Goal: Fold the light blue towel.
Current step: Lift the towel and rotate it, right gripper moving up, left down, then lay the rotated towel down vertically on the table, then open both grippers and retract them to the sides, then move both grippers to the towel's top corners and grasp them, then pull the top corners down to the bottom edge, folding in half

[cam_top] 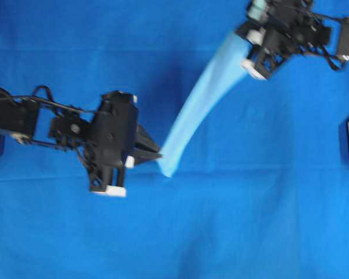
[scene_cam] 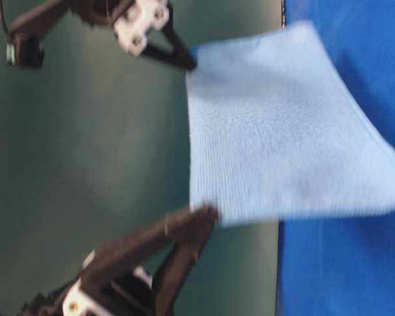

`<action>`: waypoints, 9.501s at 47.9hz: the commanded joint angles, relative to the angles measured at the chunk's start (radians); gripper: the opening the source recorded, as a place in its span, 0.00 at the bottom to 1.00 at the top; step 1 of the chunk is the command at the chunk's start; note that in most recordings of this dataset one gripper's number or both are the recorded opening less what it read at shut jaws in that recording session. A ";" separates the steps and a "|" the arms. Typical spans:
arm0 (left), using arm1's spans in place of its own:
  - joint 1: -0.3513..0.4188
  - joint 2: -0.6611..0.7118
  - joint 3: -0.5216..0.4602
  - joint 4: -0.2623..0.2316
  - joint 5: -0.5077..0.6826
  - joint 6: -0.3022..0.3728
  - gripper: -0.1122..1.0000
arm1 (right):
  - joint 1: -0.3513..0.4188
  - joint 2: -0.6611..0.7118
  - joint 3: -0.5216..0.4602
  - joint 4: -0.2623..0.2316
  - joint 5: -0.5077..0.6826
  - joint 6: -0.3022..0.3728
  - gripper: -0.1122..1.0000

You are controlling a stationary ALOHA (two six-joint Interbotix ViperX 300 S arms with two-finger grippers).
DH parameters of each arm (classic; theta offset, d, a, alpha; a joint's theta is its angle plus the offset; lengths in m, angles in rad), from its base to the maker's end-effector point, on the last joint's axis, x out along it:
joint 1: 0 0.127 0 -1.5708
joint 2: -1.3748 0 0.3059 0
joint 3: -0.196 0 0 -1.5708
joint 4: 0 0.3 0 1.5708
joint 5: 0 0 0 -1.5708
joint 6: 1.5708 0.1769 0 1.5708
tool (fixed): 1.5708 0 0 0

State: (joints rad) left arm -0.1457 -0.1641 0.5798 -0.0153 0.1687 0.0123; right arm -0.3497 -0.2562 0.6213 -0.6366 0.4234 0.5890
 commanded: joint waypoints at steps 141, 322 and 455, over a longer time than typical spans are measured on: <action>-0.028 0.259 0.009 -0.008 -0.196 0.048 0.59 | -0.063 0.336 -0.112 -0.041 -0.336 -0.015 0.68; 0.586 0.485 0.071 -0.008 -0.572 0.066 0.11 | -0.169 0.414 0.084 -0.069 -0.422 0.147 0.14; 0.115 0.282 0.153 -0.009 -0.371 0.083 0.37 | 0.396 0.244 0.115 0.006 -0.091 0.380 0.46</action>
State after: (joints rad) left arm -0.0337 0.1304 0.7517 -0.0245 -0.1933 0.0951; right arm 0.0460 -0.0031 0.7593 -0.6320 0.3344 0.9664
